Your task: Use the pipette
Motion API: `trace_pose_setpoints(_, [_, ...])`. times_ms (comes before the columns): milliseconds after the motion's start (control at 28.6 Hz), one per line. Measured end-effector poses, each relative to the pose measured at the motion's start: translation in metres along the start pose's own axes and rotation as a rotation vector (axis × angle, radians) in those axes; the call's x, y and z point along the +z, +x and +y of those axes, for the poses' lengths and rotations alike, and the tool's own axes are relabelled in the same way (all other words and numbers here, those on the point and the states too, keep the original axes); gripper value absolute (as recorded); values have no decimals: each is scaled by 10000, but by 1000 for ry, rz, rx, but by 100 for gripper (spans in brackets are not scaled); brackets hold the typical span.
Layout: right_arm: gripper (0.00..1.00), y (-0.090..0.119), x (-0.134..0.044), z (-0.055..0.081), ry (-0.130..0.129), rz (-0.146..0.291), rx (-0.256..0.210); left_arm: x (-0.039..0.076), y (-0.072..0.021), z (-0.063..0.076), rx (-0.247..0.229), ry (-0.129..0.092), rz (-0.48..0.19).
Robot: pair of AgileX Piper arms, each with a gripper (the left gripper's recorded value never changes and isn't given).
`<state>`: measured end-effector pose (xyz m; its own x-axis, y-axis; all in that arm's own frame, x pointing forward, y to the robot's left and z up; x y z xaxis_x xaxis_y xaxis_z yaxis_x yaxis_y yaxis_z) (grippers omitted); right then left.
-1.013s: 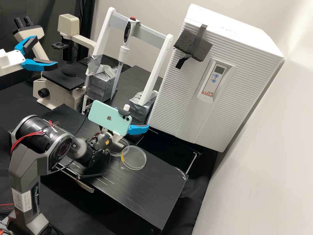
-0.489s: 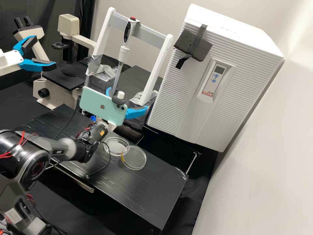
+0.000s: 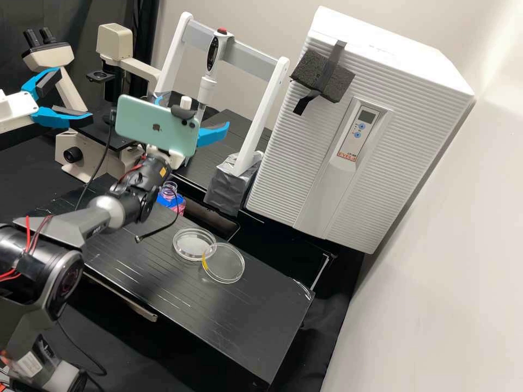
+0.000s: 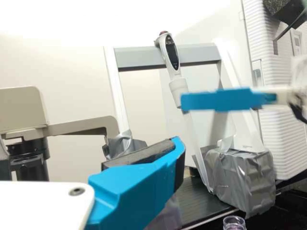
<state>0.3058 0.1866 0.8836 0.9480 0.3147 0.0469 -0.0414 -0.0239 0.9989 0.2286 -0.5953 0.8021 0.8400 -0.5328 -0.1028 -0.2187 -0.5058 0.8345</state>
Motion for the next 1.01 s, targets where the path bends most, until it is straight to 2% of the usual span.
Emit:
trace_pose_setpoints(70, [100,111,-77,42,-4,2,8,-12,0,1,0,1,5])
trace_pose_setpoints(175, [100,244,-124,68,-23,-19,4,-36,-1,4,1,4,14])
trace_pose_setpoints(279, [100,412,-180,101,-28,-38,6,-65,-2,7,3,8,25])
trace_pose_setpoints(524, [100,691,-186,81,-45,-102,-23,-93,-3,11,4,11,35])
trace_pose_setpoints(559, [0,715,-179,75,-46,-108,-26,-101,-4,12,4,12,38])
trace_pose_setpoints(698, [0,808,-167,53,-66,-122,-45,-118,6,-19,-7,13,44])
trace_pose_setpoints(733, [0,816,-169,54,-64,-124,-47,-118,6,-21,-7,13,44])
trace_pose_setpoints(803, [0,827,-177,65,-64,-125,-45,-119,8,-26,-9,13,44])
trace_pose_setpoints(1013, [0,847,-225,120,-98,-115,-28,-119,8,-26,-9,13,44])
